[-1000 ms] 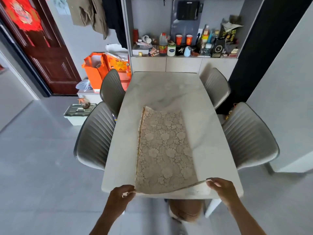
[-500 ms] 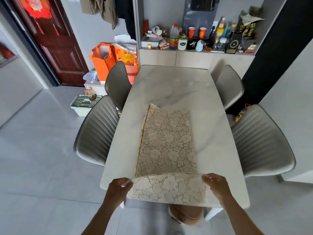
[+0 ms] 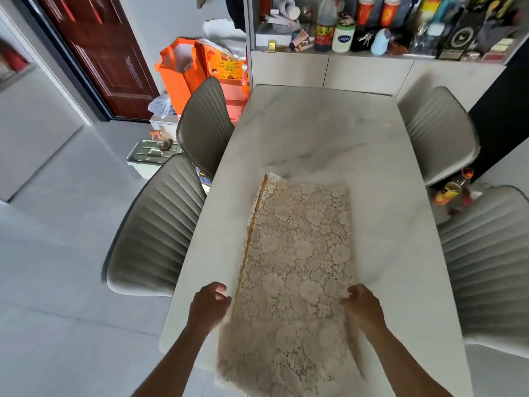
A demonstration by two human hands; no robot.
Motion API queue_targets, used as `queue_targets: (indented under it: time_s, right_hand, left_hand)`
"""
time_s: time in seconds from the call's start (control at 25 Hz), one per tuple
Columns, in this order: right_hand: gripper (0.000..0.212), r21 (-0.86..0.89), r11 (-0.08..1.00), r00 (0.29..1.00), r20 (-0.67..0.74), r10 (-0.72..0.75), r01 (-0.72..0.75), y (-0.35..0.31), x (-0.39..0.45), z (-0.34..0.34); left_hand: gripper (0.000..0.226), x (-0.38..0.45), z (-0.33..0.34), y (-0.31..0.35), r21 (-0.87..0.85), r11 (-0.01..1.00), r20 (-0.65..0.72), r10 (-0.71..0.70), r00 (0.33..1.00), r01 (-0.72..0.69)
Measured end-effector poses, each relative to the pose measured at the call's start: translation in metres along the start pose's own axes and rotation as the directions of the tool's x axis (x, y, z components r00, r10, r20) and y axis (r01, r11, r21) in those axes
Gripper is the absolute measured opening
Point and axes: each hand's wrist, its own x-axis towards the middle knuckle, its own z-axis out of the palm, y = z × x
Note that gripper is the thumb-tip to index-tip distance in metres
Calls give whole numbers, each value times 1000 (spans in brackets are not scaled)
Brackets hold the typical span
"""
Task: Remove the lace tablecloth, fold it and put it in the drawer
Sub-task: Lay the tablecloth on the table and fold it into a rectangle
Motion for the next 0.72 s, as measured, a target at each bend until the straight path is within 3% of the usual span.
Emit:
queue_targets:
  time_s: [0.16,0.32,0.52,0.64,0.72]
  right_hand:
    - [37,-126,974,982,16,-188,189,-58,69,18]
    - [61,-321,883,936,44,-349,344,-104,142,65]
    - [76,-527,777,912,-9,-411,345,-95,179,116]
    - [77,-538,766,903,-20,-428,351,-87,185,120]
    - [77,-520,780,906,-29,-423,348,-89,186,117]
  left_hand:
    - [23,108,-4,66,31,992,11,122,992,-122]
    - [34,221,7,123,1,975,9,223,975,-223]
    - [38,303,23,158,-278,955,153,146,977,-99]
    - [18,326,28,175,-561,827,249,128,960,35]
    - [18,330,27,183,-635,772,300,199,933,39]
